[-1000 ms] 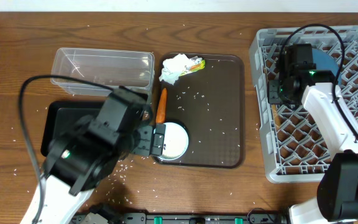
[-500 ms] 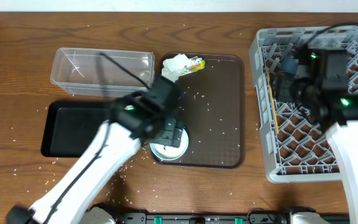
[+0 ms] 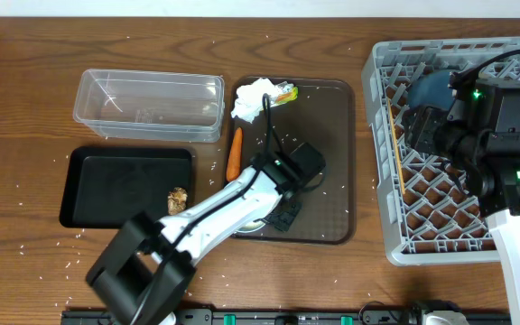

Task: Sort waste into correct bins and load items into the dishwasher rack
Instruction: 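Carry the second chopstick into the dishwasher rack with the right gripper, then lift the white bowl with the left gripper and tip rice onto black tray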

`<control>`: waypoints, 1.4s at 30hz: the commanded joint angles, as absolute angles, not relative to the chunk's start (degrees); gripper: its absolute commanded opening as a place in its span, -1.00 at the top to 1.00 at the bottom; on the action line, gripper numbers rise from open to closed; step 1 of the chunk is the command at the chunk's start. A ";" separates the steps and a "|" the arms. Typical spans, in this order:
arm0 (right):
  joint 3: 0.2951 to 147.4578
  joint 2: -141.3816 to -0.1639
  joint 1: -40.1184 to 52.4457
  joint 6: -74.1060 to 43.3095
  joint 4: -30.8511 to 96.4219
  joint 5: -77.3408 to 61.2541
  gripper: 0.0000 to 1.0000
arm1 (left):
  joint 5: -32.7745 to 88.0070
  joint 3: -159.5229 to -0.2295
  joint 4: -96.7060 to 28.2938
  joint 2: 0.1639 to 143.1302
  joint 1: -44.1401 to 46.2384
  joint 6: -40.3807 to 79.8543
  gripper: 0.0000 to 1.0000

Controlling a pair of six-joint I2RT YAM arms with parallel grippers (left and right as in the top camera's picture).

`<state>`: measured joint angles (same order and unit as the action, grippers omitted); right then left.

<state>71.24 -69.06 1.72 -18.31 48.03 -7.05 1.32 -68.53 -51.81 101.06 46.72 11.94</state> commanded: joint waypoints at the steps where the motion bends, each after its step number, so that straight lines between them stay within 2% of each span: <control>1: 71.29 -68.79 1.30 -19.27 48.25 -7.31 -0.12 | 1.10 -68.36 -50.89 103.46 46.70 11.33 0.04; 6: 71.29 -68.79 1.30 -19.29 48.27 -7.31 -0.11 | 1.13 -68.36 -49.34 106.30 46.70 10.15 0.09; 11: 71.29 -68.79 1.30 -19.29 48.90 -7.33 -0.11 | 1.10 -68.36 -48.93 108.55 46.70 10.04 0.44; 14: 71.29 -68.79 1.30 -19.29 49.12 -7.33 -0.10 | 1.06 -68.34 -48.40 109.45 46.70 9.80 0.53; 15: 71.29 -68.79 1.30 -19.29 49.12 -7.31 -0.10 | 1.06 -68.36 -48.29 109.58 46.70 9.37 0.63; 16: 71.29 -68.79 1.30 -19.29 49.12 -7.35 -0.09 | 1.04 -68.36 -48.27 109.60 46.70 8.93 0.81; 17: 71.29 -68.77 1.30 -19.29 49.12 -7.33 -0.10 | 1.04 -68.36 -48.31 109.60 46.70 8.75 0.87; 22: 71.29 -68.77 1.30 -19.29 49.30 -7.33 -0.09 | 1.04 -70.39 -52.45 107.59 46.68 8.82 0.87; 28: 71.29 -68.77 1.30 -19.27 49.25 -7.33 -0.09 | 0.91 -71.92 -55.79 97.62 44.99 10.07 0.88; 32: 71.29 -68.77 1.30 -19.27 49.32 -7.33 -0.09 | 0.89 -71.92 -59.09 88.86 39.48 10.81 0.88; 36: 71.29 -68.77 1.30 -19.27 49.32 -7.33 -0.09 | 3.60 -71.90 -62.22 80.84 28.95 10.59 0.88; 42: 71.29 -68.77 1.30 -19.27 49.28 -7.33 -0.09 | 24.01 -70.67 -62.57 75.46 5.61 2.11 0.88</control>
<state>71.24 -69.06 1.72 -18.72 49.10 -7.07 11.62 -71.07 -62.19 76.49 13.65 7.35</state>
